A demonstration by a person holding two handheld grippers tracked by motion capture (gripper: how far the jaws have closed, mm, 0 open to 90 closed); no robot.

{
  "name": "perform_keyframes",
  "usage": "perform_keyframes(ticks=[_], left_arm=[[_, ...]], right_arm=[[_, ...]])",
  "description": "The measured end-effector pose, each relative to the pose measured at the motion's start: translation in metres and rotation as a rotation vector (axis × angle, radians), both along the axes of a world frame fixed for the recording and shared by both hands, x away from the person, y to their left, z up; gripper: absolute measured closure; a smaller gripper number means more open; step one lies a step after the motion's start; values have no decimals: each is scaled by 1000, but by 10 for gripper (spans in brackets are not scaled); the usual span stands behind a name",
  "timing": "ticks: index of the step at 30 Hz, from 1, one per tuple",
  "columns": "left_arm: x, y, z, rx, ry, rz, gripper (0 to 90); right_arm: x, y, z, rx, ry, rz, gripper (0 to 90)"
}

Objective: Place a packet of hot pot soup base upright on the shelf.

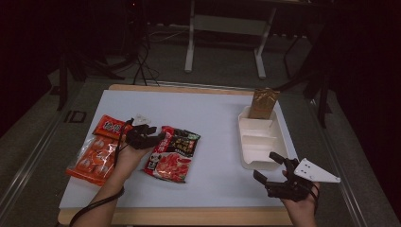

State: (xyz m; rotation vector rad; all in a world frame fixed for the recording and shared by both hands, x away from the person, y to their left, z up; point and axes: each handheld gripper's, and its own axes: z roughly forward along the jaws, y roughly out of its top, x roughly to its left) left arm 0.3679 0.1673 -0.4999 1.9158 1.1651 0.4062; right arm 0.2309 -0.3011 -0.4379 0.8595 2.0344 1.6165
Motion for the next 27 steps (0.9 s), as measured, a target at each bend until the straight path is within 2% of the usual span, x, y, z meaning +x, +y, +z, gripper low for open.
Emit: perform_keyframes(ticks=[6, 8, 10, 14, 15, 17, 20, 22, 24, 25, 27], left_arm=[[13, -7, -13, 8, 68, 0, 460], [16, -9, -16, 31, 77, 19, 484], [19, -9, -17, 32, 69, 28, 484], [31, -10, -20, 25, 100, 31, 503], [33, -10, -20, 12, 113, 26, 507], [36, -14, -22, 43, 131, 22, 505], [41, -15, -29, 30, 192, 9, 503], [42, -15, -32, 35, 198, 28, 483], [43, -15, -34, 44, 202, 25, 475], [43, -17, -34, 53, 206, 22, 479], [43, -19, -33, 54, 219, -1, 561]], right_arm=[[1, -1, -2, 8, 15, 2, 124], [1, -1, -2, 4, 13, 3, 124], [1, -1, -3, 5, 14, 5, 124], [3, 0, -4, 8, 31, 5, 125], [4, 0, -5, 5, 32, 7, 134], [4, -1, -6, 4, 38, 9, 134], [4, -1, -6, 1, 37, 7, 133], [4, -1, -6, 1, 37, 6, 134], [4, 0, -6, -2, 38, 10, 134], [4, 0, -6, -2, 39, 11, 134], [4, 1, -6, -3, 40, 11, 134]])
